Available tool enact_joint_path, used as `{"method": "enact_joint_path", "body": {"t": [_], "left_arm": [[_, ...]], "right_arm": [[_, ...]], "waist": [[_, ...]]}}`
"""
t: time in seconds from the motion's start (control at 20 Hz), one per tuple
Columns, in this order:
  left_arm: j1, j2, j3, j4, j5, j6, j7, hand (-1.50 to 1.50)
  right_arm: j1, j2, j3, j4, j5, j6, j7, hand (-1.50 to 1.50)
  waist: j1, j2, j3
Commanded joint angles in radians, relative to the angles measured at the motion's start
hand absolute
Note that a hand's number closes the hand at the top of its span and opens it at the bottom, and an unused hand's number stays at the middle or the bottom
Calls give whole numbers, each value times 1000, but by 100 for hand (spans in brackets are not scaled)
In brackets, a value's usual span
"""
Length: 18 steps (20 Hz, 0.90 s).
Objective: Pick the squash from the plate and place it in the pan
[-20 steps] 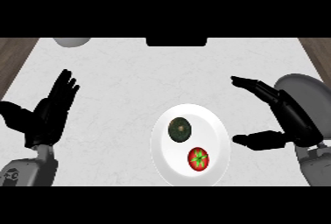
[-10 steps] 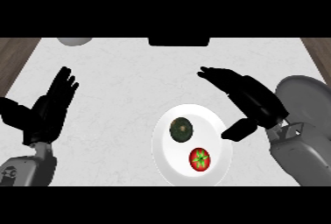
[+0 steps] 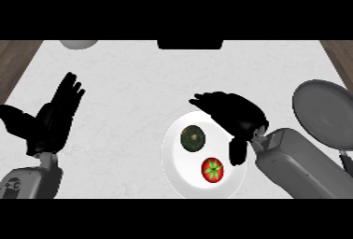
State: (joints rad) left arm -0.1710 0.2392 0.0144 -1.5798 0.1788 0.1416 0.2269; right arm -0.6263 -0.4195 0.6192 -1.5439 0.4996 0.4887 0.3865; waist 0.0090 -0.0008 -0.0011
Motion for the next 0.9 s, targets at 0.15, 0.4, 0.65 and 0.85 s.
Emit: {"method": "enact_joint_path", "body": {"t": [0.15,0.4,0.65,0.85], "left_arm": [[-1,13,35,31,-4,-33,-23,0],[24,-16,16,-25,-22,-13,-11,0],[-31,-29,19,-4,-47,-2,34,0],[-51,-12,58,26,-17,-49,14,0]], "right_arm": [[33,53,54,-118,88,159,111,-150],[15,122,101,-148,212,193,241,-150],[100,173,103,-115,327,126,176,-150],[43,312,98,-24,370,155,187,-150]], "waist": [[-12,-1,1],[-9,-2,1],[-10,1,1],[-5,1,1]]}}
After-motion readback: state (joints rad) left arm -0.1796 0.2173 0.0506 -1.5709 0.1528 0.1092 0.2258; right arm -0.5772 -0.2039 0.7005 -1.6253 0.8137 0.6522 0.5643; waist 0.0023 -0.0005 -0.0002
